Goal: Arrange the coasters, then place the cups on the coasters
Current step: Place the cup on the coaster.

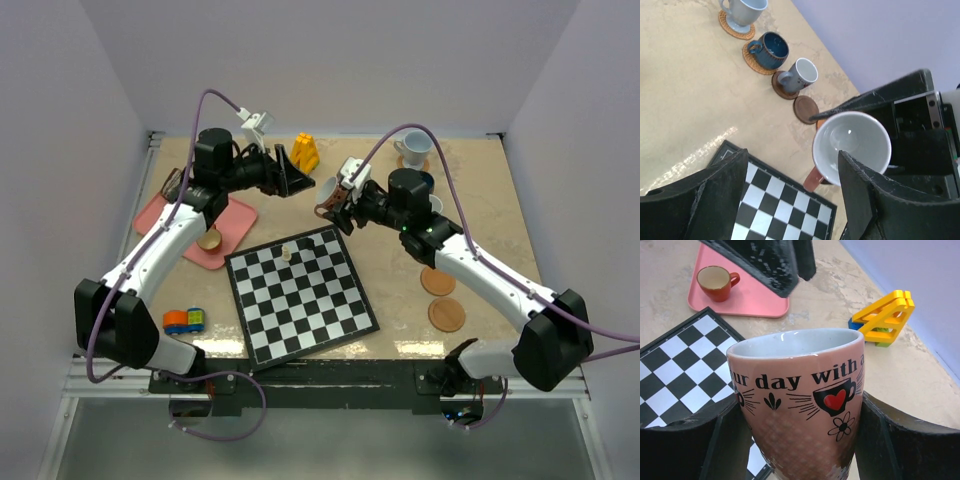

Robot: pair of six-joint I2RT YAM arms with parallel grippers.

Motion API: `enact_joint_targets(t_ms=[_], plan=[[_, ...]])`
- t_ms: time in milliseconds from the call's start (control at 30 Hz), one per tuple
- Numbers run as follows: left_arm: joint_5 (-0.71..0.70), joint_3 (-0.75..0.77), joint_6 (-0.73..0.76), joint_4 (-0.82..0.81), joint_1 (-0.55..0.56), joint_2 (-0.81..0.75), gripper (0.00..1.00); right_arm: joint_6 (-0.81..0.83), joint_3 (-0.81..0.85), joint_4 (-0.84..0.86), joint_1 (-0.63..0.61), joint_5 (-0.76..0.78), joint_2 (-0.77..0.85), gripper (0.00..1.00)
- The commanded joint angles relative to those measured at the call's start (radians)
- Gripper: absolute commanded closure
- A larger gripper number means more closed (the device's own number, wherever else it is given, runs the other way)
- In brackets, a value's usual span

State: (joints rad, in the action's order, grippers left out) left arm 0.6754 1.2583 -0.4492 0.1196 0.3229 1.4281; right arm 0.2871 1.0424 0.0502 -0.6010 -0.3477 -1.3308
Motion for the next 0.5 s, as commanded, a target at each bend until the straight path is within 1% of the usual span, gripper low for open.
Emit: enact_joint_targets(t_ms=[0, 133, 267, 367, 400, 467], plan=[[0.026, 0.007, -0.207, -0.176, 0.001, 0.035, 0.24, 0.012, 0.005, 0.093, 0.000, 0.039, 0.036, 1.00], [0.091, 0.009, -0.221, -0.167, 0.001, 0.078, 0.24, 0.021, 0.007, 0.097, 0.000, 0.050, 0.038, 1.00], [0.160, 0.015, -0.235, -0.143, 0.013, 0.127, 0.28, 0.029, 0.005, 0.099, 0.000, 0.055, 0.039, 1.00], [0.167, 0.049, -0.195, -0.058, 0.031, 0.156, 0.30, 0.037, 0.004, 0.097, 0.000, 0.061, 0.041, 1.00], [0.170, 0.056, -0.186, -0.049, 0.038, 0.163, 0.31, 0.038, 0.004, 0.096, 0.000, 0.062, 0.042, 1.00], [0.179, 0.061, -0.190, -0.055, 0.045, 0.175, 0.35, 0.040, 0.004, 0.094, 0.000, 0.062, 0.041, 1.00]])
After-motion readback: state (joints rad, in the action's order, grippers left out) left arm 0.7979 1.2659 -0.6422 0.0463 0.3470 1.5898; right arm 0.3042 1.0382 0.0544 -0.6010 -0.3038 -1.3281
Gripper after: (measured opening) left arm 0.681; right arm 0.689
